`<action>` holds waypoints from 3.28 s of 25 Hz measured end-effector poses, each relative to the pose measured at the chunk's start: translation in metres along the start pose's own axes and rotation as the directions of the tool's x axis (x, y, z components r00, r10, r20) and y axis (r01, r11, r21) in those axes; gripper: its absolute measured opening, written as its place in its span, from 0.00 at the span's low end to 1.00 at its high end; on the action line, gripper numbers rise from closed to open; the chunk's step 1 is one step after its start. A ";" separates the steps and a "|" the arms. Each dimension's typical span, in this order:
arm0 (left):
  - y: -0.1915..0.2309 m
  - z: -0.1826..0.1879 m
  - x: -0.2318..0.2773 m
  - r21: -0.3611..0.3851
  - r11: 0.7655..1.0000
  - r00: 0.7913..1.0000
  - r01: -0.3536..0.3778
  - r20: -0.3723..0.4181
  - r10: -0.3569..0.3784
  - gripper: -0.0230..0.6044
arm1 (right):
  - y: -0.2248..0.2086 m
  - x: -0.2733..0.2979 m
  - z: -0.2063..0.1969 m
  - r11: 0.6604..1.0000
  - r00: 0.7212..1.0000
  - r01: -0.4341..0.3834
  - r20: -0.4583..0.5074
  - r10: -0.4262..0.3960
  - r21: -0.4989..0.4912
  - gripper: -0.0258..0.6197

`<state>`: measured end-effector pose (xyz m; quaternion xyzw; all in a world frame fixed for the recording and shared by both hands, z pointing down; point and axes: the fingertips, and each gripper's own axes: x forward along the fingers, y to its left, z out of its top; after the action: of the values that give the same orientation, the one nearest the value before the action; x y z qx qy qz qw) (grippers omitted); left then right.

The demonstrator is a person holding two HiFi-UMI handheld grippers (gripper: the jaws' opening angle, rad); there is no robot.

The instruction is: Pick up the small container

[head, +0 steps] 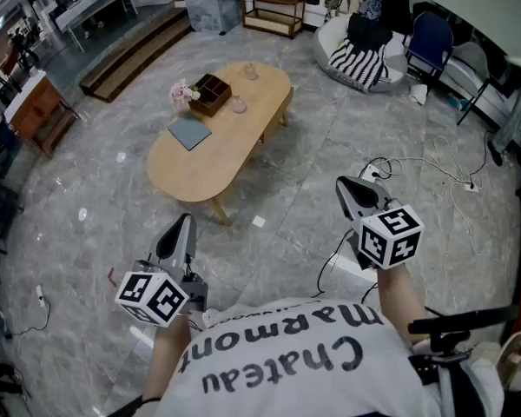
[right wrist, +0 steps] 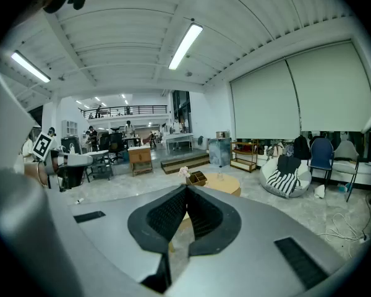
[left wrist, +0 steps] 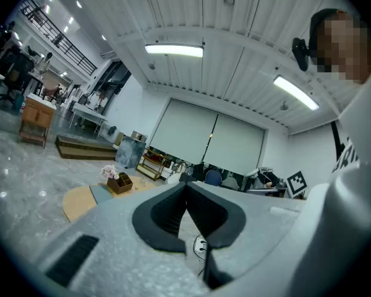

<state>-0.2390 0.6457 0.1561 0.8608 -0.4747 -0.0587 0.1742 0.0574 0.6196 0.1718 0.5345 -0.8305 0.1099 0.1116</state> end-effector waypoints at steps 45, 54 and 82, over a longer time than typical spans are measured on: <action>0.170 0.136 0.286 0.097 0.965 0.969 0.245 0.016 -0.248 0.06 | -0.107 0.239 0.110 0.958 0.973 0.219 0.036 -0.229 0.187 0.06; 0.210 0.146 0.324 0.034 0.948 0.948 0.317 0.008 -0.317 0.06 | -0.108 0.300 0.111 0.960 0.974 0.223 0.000 -0.226 0.170 0.06; 0.232 0.097 0.510 -0.088 0.981 0.980 0.170 -0.087 -0.178 0.06 | -0.267 0.456 0.108 0.979 0.986 0.100 -0.146 -0.075 0.177 0.06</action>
<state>-0.1728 0.0811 0.1808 0.8931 -0.3859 -0.0519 0.2251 0.1094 0.0853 0.2238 0.5696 -0.7827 0.2179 0.1241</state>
